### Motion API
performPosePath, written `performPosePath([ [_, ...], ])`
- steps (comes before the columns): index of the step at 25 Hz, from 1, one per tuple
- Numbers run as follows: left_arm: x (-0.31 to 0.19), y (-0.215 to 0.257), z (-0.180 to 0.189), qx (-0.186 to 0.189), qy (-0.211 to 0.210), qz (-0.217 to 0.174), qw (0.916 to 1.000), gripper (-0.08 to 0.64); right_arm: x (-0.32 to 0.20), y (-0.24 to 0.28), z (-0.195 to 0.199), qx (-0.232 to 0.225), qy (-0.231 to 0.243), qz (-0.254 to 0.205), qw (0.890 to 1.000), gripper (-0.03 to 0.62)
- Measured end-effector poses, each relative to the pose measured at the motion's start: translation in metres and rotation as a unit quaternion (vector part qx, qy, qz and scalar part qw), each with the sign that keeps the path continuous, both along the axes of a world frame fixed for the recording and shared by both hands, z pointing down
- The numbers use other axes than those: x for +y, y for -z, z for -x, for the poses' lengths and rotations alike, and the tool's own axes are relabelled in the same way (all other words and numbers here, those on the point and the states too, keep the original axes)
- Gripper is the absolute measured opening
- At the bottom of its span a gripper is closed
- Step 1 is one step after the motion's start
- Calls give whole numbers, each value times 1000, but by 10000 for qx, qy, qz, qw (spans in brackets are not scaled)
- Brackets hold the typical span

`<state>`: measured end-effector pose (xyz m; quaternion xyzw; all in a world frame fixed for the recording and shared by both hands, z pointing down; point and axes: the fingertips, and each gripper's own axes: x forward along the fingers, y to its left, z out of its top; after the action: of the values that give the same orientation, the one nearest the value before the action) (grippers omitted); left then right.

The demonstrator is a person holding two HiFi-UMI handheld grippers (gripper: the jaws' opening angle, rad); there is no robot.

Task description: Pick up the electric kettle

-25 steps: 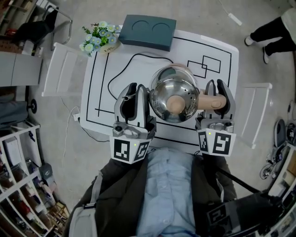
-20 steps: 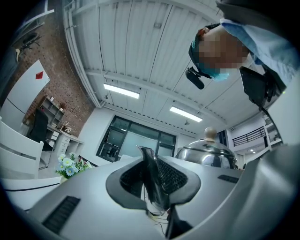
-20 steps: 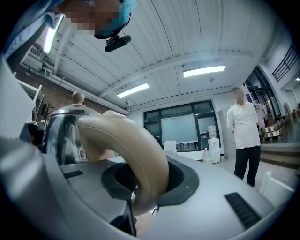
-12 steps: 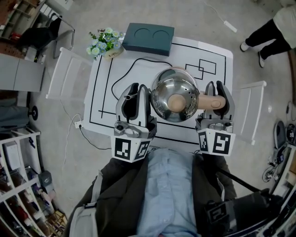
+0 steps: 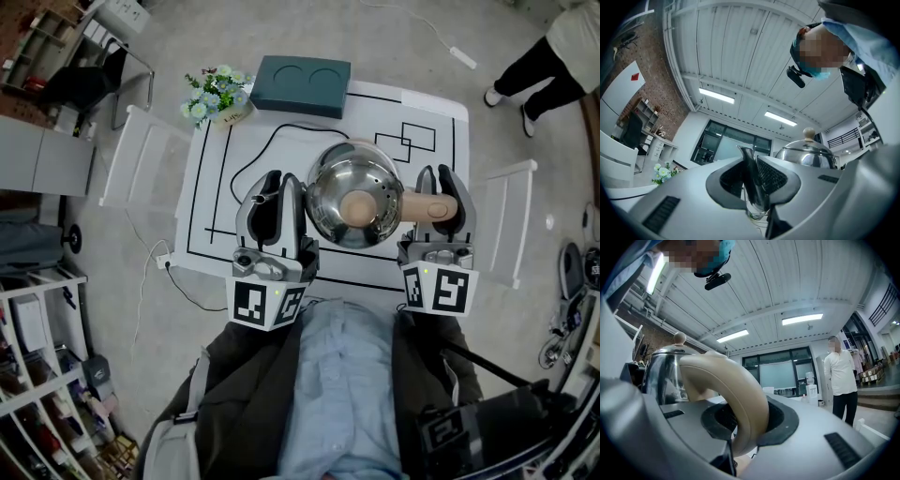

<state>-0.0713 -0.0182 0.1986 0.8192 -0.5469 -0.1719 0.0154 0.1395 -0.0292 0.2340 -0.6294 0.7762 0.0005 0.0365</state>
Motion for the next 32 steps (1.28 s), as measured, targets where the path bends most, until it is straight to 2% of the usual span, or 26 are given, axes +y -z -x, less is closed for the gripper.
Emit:
performPosePath([
  [32, -4, -2, -3, -2, -45, 13, 10000, 74, -4, -2, -4, 25, -91, -9, 10000, 80],
])
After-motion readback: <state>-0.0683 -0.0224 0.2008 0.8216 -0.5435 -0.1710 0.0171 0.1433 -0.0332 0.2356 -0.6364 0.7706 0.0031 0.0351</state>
